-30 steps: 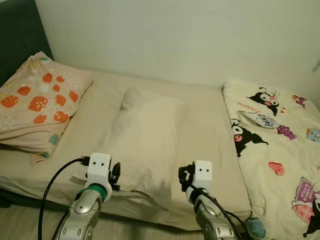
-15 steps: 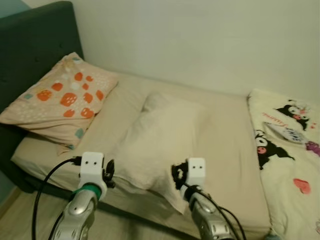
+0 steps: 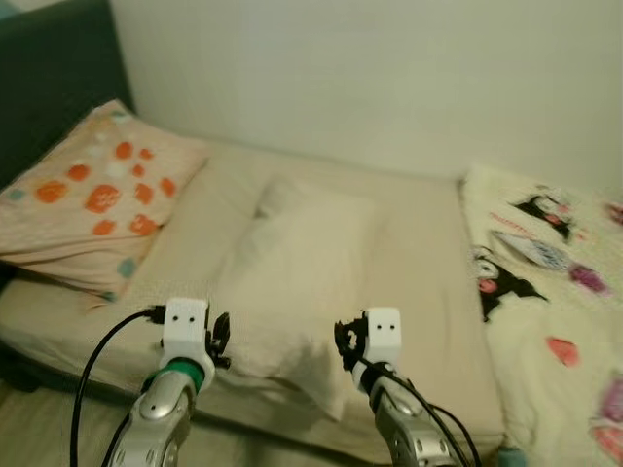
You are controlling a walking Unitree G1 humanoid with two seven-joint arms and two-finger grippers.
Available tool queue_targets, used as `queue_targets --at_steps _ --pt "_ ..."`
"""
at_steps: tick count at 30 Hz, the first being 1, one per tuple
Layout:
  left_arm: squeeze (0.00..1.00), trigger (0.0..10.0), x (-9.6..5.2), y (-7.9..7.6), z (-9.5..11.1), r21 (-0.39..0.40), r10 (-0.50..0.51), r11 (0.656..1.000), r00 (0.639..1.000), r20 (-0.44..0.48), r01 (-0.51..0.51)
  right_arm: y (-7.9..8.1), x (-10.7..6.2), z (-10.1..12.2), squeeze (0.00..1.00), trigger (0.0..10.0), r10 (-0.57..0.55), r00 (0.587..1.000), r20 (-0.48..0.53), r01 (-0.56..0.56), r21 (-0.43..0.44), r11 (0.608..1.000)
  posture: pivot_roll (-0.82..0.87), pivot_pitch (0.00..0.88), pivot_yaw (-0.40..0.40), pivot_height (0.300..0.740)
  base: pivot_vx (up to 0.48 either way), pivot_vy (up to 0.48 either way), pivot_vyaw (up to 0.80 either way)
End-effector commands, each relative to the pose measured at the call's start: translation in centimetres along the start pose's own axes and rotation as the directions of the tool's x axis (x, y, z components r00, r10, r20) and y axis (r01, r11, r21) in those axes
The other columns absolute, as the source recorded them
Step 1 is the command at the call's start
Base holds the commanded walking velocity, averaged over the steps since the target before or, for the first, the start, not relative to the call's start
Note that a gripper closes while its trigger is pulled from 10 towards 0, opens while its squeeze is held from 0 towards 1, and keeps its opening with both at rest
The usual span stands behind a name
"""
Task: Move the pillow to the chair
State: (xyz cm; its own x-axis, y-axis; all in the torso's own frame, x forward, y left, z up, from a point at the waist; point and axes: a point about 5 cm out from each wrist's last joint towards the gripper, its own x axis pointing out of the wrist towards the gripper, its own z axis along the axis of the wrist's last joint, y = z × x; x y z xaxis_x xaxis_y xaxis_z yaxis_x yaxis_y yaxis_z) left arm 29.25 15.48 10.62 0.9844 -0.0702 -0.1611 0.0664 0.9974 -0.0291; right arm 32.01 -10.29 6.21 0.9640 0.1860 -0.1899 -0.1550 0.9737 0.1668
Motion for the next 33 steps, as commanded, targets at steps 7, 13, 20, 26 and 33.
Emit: queue_targets --at_steps 7,13,20,26,33 --pt "0.00 10.0 -0.20 -0.04 -0.43 0.002 -0.008 1.000 1.000 -0.018 0.008 -0.58 -0.35 -0.74 0.00 10.0 -0.031 0.999 -0.029 0.031 0.020 0.999 0.06 0.028 -0.021 0.740 0.243 0.000 -0.30" --pt "0.00 10.0 -0.16 -0.04 -0.36 -0.003 -0.010 1.000 1.000 -0.016 0.010 -0.56 -0.25 -0.67 0.00 10.0 -0.032 0.999 -0.031 0.032 0.016 0.999 0.06 0.028 -0.020 0.740 0.241 0.000 0.00" --pt "0.00 10.0 -0.04 -0.06 -0.24 -0.010 -0.015 1.000 1.000 -0.013 0.015 -0.59 -0.20 -0.59 0.00 10.0 -0.036 0.999 -0.029 0.036 0.018 0.999 0.06 0.024 -0.018 0.740 0.266 0.000 0.00" --pt "0.00 10.0 0.05 -0.13 -0.23 -0.013 -0.021 1.000 1.000 -0.013 0.020 -0.71 -0.25 -0.56 0.00 10.0 -0.040 0.999 -0.026 0.041 0.019 0.999 0.06 0.023 -0.015 0.740 0.286 0.000 0.00" --pt "0.00 10.0 0.16 -0.21 -0.15 -0.016 -0.028 0.999 1.000 -0.011 0.028 -0.86 -0.35 -0.56 0.00 10.0 -0.043 0.999 -0.024 0.043 0.021 0.999 0.05 0.023 -0.011 0.740 0.288 0.000 -0.64"
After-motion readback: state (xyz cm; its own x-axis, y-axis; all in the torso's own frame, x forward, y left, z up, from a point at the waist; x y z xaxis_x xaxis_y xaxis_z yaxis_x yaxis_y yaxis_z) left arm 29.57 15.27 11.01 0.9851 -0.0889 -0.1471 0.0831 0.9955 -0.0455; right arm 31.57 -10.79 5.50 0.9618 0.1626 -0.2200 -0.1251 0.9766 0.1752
